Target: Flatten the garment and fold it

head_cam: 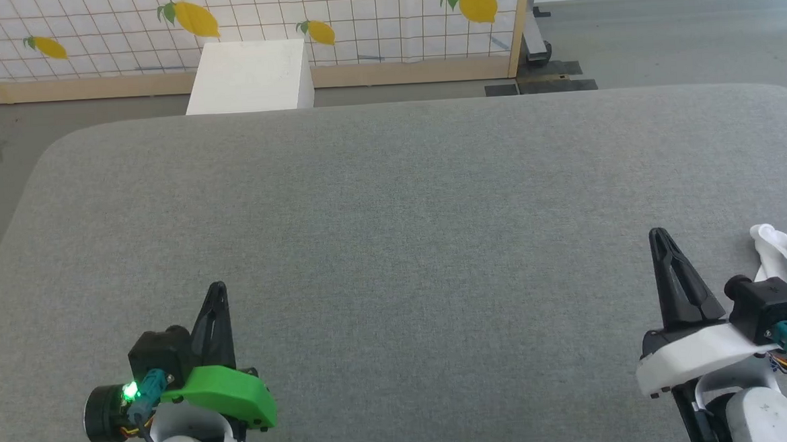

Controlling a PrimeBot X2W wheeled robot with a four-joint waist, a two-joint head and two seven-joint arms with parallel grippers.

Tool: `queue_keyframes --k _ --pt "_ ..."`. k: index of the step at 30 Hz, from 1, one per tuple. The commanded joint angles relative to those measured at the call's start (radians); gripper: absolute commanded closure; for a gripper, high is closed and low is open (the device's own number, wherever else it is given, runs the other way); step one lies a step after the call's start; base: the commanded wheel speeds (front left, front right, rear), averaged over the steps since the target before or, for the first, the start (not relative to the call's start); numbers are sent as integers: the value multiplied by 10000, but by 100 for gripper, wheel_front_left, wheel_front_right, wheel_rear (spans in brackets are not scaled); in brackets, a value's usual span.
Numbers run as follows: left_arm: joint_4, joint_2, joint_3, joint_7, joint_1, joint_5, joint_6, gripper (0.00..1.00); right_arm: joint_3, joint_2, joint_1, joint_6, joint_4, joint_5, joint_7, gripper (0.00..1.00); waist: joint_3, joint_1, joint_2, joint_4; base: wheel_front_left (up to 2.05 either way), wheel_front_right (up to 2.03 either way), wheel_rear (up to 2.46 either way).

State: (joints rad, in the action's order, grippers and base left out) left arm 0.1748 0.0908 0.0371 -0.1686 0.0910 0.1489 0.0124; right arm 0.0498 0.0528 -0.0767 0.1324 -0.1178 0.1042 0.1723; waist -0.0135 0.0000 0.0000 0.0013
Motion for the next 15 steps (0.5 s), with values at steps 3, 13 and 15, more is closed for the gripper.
queue_keyframes --k 3,13,15 --pt "-137 -60 -54 91 -199 -147 -39 100 -43 -11 207 -6 117 -154 -107 100 5 0 0 0 0 0 0" --pt "-337 -103 -93 289 -287 -314 -50 100 -100 -13 277 -8 249 -265 -308 100 21 0 0 -2 0 0 0" --pt "-377 -112 -101 329 -305 -347 -52 100 -111 -13 291 -8 275 -287 -348 100 25 0 0 -2 0 0 0"
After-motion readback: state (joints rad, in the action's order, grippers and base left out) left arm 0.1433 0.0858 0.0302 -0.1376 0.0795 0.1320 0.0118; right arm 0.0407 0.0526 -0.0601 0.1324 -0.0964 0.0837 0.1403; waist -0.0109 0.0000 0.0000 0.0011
